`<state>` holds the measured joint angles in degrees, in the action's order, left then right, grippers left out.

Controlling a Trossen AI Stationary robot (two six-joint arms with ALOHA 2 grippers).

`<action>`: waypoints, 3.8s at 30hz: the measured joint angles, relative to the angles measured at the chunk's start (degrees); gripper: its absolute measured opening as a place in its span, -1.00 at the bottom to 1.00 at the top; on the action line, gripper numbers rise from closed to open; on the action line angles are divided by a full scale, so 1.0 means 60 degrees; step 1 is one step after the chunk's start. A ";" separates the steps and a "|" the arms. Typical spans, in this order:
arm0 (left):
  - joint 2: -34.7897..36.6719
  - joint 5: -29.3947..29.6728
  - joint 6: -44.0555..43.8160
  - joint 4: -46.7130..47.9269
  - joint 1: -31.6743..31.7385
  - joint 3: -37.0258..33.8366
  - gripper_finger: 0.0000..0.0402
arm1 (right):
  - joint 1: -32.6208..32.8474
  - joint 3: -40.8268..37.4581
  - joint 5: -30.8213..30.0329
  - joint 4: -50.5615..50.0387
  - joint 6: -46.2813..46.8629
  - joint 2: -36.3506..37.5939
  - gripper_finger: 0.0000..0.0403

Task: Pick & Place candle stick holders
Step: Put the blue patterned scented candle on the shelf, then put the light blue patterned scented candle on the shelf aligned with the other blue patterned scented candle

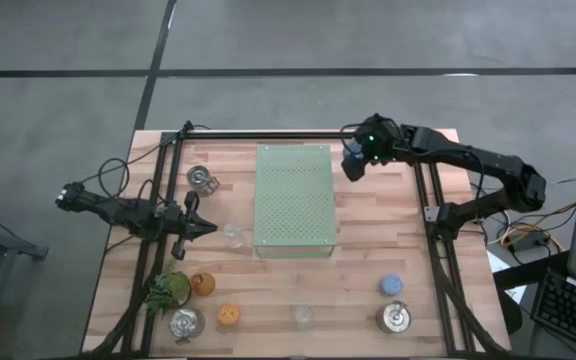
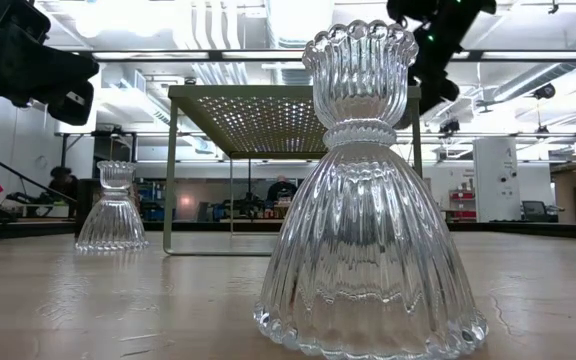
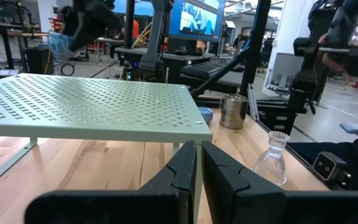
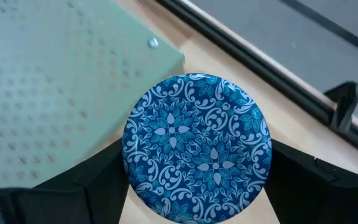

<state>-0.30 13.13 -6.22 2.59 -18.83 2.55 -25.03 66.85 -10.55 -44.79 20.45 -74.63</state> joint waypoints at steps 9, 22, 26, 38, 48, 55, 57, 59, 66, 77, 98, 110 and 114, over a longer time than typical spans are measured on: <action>0.0000 0.0003 0.0000 -0.0004 0.0003 0.0000 -0.86 | 0.0512 0.1579 0.0029 -0.0461 -0.0429 -0.1507 0.48; 0.0000 0.0000 0.0000 0.0000 0.0000 0.0000 -0.86 | 0.0493 0.2929 0.0503 -0.0507 -0.0796 -0.3189 0.49; -0.0001 0.0003 0.0000 -0.0004 0.0004 0.0000 -0.86 | 0.0509 0.2939 0.0559 -0.0500 -0.0882 -0.3395 0.49; -0.0001 0.0004 0.0000 -0.0001 0.0001 0.0000 -0.86 | 0.0509 0.2892 0.0632 -0.0447 -0.1017 -0.3526 0.49; -0.0003 0.0003 0.0000 -0.0003 0.0004 0.0000 -0.86 | 0.0505 0.2881 0.0865 -0.0362 -0.1126 -0.3526 0.54; -0.0002 0.0002 -0.0001 -0.0001 0.0001 0.0000 -0.86 | 0.0505 0.2877 0.0870 -0.0272 -0.1199 -0.3526 0.63; -0.0002 0.0000 -0.0002 -0.0002 0.0000 0.0000 -0.86 | 0.0505 0.2872 0.0901 -0.0168 -0.1197 -0.3526 0.66; -0.0001 0.0001 0.0000 -0.0004 0.0002 0.0000 -0.86 | 0.0501 0.2851 0.1034 -0.0100 -0.1198 -0.3526 0.69; 0.0000 0.0000 0.0000 0.0000 0.0003 0.0000 -0.86 | 0.0505 0.2837 0.1018 -0.0008 -0.1243 -0.3526 0.82; 0.0000 0.0000 -0.0004 -0.0001 0.0001 0.0000 -0.86 | 0.0528 0.2837 0.1009 -0.0891 -0.1519 -0.3061 0.83; 0.0000 0.0000 -0.0001 -0.0001 0.0002 0.0000 -0.86 | 0.3235 0.1904 0.0913 -0.3090 0.0240 -0.0459 0.83; -0.0003 0.0001 -0.0001 -0.0003 0.0000 0.0000 -0.86 | 0.6310 -0.0724 0.1246 -0.3003 0.4008 0.0088 0.83; -0.0004 0.0002 -0.0004 0.0000 0.0002 0.0000 -0.86 | 0.7198 -0.1417 0.1794 -0.2981 0.5713 -0.0117 0.83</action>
<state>-0.32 13.14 -6.24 2.59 -18.82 2.55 18.16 58.35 0.21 -62.67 54.73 -75.34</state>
